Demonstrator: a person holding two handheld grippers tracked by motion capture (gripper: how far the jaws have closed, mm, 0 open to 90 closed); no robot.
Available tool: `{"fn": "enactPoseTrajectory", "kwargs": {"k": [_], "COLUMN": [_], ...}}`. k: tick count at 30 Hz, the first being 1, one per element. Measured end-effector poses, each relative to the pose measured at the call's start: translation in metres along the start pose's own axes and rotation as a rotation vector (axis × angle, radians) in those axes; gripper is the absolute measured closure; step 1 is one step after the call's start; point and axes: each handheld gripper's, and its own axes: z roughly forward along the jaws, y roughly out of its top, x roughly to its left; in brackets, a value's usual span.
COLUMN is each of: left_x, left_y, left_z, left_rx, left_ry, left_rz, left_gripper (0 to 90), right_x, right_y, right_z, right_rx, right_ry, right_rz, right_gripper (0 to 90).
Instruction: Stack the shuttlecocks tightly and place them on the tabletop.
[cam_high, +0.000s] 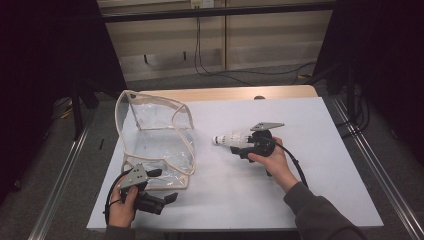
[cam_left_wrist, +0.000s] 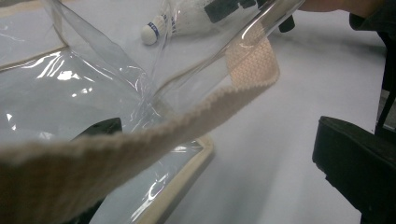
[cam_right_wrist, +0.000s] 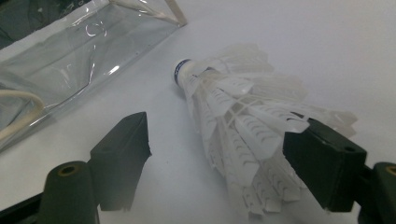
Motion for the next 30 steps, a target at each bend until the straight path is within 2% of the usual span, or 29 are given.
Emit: {"fn": "enactPoseTrajectory", "kwargs": {"k": [6,9,30], "left_x": [0.000,0.000,0.000], "left_y": [0.000,0.000,0.000], "left_z": [0.000,0.000,-0.001], "left_rx": [0.000,-0.001,-0.002], "left_ry": [0.004,0.002,0.000], "left_rz": [0.004,0.004,-0.001], "left_gripper": [2.5,2.5,2.5], "right_x": [0.002,0.002,0.007], "right_y": [0.000,0.000,0.003], "right_z": [0.004,0.004,0.012], "right_rx": [0.014,-0.004,-0.001], "right_ry": [-0.010,-0.016,-0.037], "right_rz": [-0.004,-0.006,-0.005], "right_gripper": [25.9,28.2,35.7]}}
